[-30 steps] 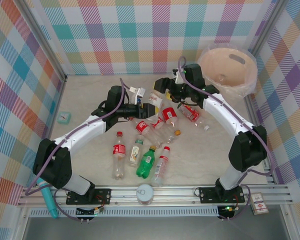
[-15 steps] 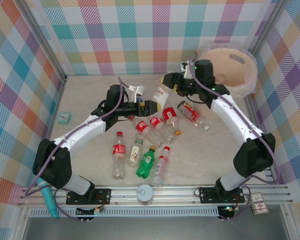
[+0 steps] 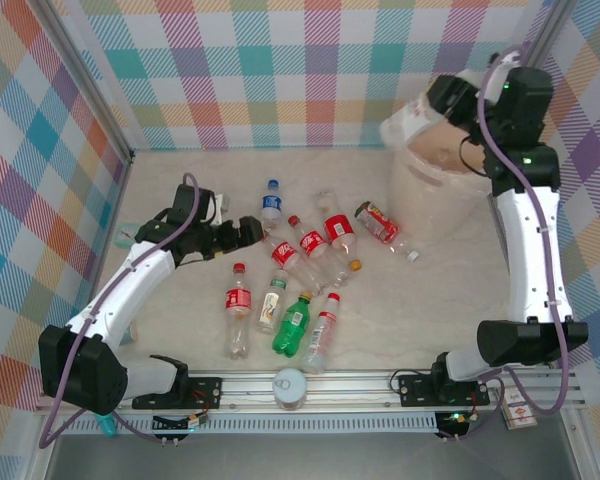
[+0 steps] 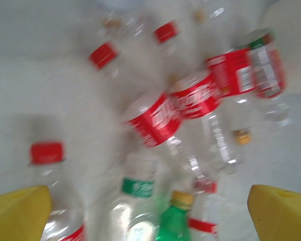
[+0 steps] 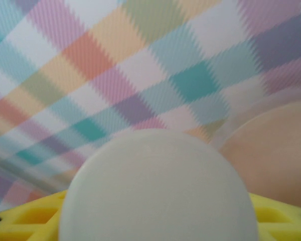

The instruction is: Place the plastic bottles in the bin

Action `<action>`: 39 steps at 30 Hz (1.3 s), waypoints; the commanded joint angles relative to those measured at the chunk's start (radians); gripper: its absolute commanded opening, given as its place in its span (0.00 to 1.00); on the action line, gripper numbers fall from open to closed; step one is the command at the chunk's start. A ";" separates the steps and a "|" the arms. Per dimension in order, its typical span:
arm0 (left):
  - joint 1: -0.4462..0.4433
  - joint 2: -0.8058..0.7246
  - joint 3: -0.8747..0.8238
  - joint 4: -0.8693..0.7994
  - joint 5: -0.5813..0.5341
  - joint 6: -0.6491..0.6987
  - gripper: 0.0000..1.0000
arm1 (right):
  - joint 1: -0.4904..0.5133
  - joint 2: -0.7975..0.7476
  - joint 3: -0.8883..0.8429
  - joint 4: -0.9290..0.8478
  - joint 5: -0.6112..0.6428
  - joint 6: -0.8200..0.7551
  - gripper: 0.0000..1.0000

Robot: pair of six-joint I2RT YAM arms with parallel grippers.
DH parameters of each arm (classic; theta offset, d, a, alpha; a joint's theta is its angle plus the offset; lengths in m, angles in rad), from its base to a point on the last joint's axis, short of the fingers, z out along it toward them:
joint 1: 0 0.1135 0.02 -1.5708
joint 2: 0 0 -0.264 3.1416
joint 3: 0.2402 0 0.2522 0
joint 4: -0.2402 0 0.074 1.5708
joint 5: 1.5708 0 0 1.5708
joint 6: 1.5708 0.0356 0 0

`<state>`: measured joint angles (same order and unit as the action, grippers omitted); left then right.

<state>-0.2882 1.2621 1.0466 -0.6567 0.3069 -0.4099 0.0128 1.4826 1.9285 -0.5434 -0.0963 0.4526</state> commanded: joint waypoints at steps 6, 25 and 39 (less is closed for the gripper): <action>-0.003 -0.055 -0.151 -0.154 -0.102 0.026 1.00 | -0.040 0.140 0.075 -0.133 0.336 -0.153 0.61; -0.111 -0.089 -0.347 -0.152 -0.013 -0.063 1.00 | -0.044 0.239 0.234 -0.352 0.337 -0.230 0.97; -0.135 -0.047 -0.411 -0.020 -0.081 -0.217 0.77 | 0.003 -0.167 -0.243 -0.217 -0.162 -0.033 1.00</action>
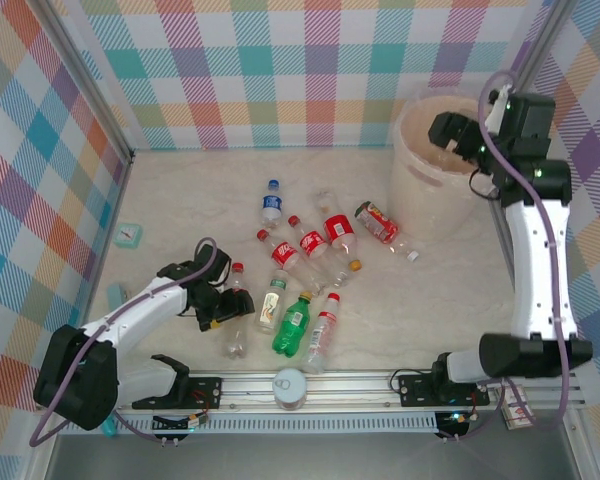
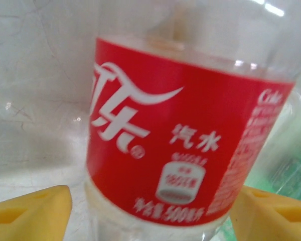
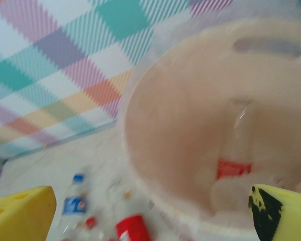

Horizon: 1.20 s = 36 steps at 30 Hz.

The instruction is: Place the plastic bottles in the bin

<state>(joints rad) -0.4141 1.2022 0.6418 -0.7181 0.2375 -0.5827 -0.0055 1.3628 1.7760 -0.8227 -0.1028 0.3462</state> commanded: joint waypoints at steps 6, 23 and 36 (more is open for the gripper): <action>-0.009 0.041 0.080 0.003 -0.084 0.006 0.63 | 0.185 -0.174 -0.314 0.051 -0.138 0.136 0.99; -0.009 0.106 0.400 0.147 -0.126 0.140 0.55 | 0.486 -0.266 -0.680 0.330 -0.259 0.353 0.99; -0.138 0.296 0.507 0.586 0.265 0.059 0.62 | 0.500 -0.123 -0.699 0.596 -0.229 0.440 0.99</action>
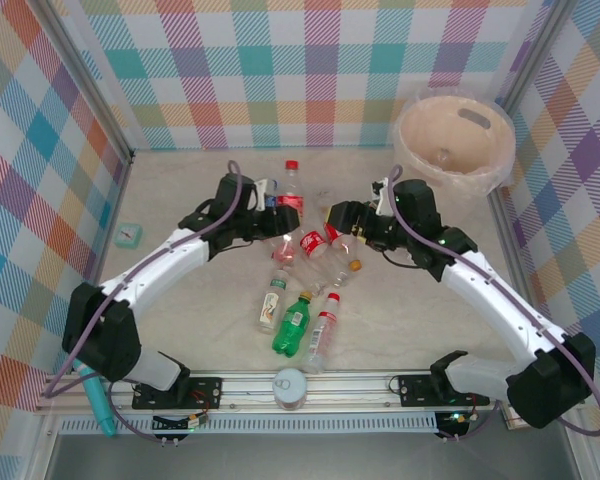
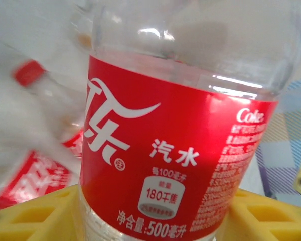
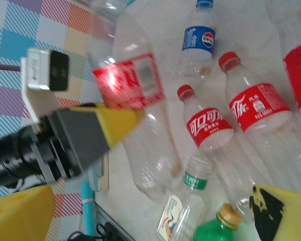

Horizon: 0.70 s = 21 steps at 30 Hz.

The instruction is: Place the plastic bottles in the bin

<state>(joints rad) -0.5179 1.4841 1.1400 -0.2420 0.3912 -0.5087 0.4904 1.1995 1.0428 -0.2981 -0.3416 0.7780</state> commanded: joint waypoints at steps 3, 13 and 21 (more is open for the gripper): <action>-0.062 0.027 0.007 0.134 0.148 -0.017 0.62 | 0.004 0.102 0.087 0.032 0.030 -0.019 0.99; -0.140 0.091 0.038 0.179 0.169 -0.030 0.63 | -0.024 0.231 0.188 -0.029 0.126 -0.088 0.99; -0.146 0.109 0.061 0.216 0.164 -0.066 0.63 | -0.035 0.284 0.197 -0.016 0.082 -0.061 0.69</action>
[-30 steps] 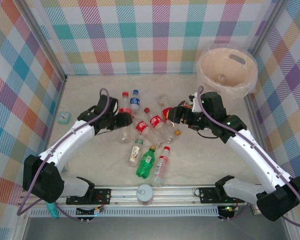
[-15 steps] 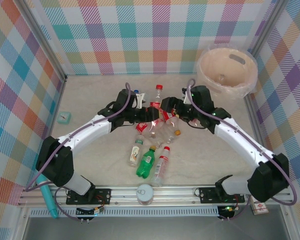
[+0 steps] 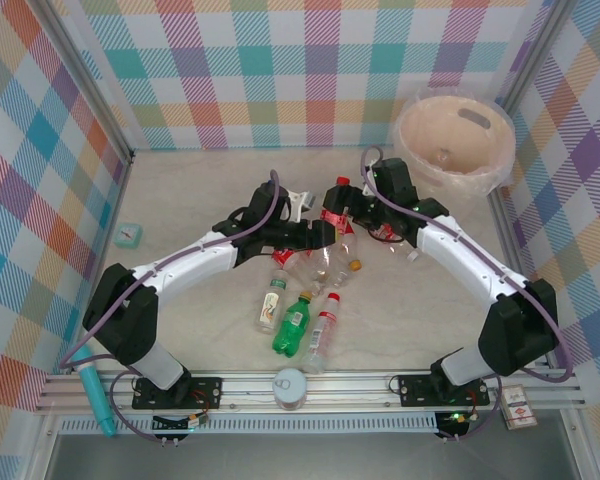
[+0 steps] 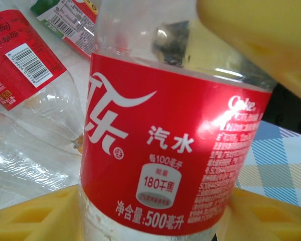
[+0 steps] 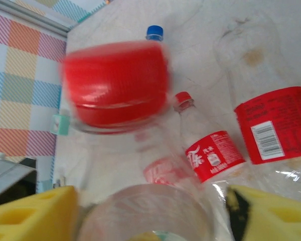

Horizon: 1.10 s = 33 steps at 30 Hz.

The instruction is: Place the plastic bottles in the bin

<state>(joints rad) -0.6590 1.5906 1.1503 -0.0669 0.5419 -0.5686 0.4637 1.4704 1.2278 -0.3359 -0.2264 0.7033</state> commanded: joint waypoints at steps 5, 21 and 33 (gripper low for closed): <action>-0.005 0.015 0.070 0.031 0.020 0.007 0.68 | -0.009 0.000 -0.027 0.041 -0.010 0.020 0.57; 0.177 -0.148 0.034 -0.413 -0.098 0.134 1.00 | -0.189 -0.140 0.362 -0.293 0.120 -0.231 0.50; 0.210 -0.208 -0.111 -0.556 -0.219 0.230 0.90 | -0.487 -0.053 0.774 -0.361 0.419 -0.428 0.40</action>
<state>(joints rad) -0.4412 1.4361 1.0664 -0.5781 0.3305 -0.3824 0.0326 1.3689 1.9778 -0.6899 0.1059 0.3382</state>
